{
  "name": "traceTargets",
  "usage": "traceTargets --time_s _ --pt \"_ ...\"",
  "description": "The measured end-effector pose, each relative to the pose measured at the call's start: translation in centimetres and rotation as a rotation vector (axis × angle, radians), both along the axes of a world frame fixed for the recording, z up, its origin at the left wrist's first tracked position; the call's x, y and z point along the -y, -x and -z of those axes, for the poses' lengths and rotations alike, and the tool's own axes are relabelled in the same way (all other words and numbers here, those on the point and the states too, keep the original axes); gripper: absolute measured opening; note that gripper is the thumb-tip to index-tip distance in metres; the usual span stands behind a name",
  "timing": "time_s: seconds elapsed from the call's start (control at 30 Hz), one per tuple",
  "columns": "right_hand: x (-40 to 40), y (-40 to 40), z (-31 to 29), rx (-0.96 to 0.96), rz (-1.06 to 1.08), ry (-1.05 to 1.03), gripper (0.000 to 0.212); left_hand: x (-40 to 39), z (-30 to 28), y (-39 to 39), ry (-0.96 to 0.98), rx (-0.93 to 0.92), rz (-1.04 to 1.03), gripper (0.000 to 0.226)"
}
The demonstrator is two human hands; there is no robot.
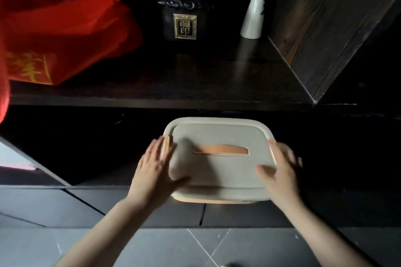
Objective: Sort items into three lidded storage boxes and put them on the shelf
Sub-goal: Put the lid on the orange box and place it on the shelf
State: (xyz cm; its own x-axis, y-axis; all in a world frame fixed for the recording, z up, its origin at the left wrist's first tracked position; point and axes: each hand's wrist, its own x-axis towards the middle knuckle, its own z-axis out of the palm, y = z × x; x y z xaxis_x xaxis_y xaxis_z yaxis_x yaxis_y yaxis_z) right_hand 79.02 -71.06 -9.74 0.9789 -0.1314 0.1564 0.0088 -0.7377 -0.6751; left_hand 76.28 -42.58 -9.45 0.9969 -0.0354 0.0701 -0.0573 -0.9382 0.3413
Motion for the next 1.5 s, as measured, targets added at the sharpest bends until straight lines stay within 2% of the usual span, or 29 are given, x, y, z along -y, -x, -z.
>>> traceTargets --time_s 0.07,0.13,0.23,0.4,0.57,0.67,0.8,0.97,1.1,1.33,1.4,1.5 --pt "-1.5 2.0 0.5 0.006 -0.244 0.166 0.057 0.7 0.3 1.6 0.063 -0.028 0.081 0.091" --pt "-2.3 3.4 1.1 -0.019 -0.388 0.245 0.061 1.5 0.8 2.5 0.111 0.006 0.123 0.084" --pt "-2.3 3.4 1.4 0.054 -0.466 0.383 0.063 2.1 1.3 2.7 0.188 0.038 0.119 0.083" --pt "-1.9 1.3 1.2 0.022 -0.516 0.456 0.065 2.3 2.0 1.3 0.124 0.087 0.120 0.085" --pt "-2.3 -2.9 1.5 -0.004 -0.526 0.473 0.064 2.1 2.0 -2.5 0.022 0.074 0.108 0.095" --pt "-2.8 -4.9 1.6 0.006 -0.502 0.476 0.063 1.8 2.1 -4.4 0.012 0.066 0.084 0.089" --pt "-3.6 -7.2 1.5 0.015 -0.500 0.485 0.062 2.0 2.5 -6.3 -0.002 0.095 0.069 0.070" --pt "-4.1 -9.7 1.5 0.025 -0.509 0.471 0.061 1.5 2.4 -8.7 0.007 0.062 0.063 0.068" --pt "-4.5 -11.0 1.1 0.048 -0.520 0.468 0.059 1.2 2.1 -10.3 -0.060 0.008 0.068 0.070" --pt "-4.8 -11.2 1.1 -0.023 -0.530 0.418 0.062 1.8 2.4 -10.2 -0.011 -0.040 -0.012 0.069" --pt "-5.2 -10.6 1.0 -0.050 -0.495 0.387 0.062 2.3 2.5 -9.5 0.003 0.003 -0.052 0.066" --pt "-5.8 -8.5 1.2 -0.066 -0.396 0.458 0.062 3.2 2.5 -7.3 0.064 0.090 -0.101 0.058"
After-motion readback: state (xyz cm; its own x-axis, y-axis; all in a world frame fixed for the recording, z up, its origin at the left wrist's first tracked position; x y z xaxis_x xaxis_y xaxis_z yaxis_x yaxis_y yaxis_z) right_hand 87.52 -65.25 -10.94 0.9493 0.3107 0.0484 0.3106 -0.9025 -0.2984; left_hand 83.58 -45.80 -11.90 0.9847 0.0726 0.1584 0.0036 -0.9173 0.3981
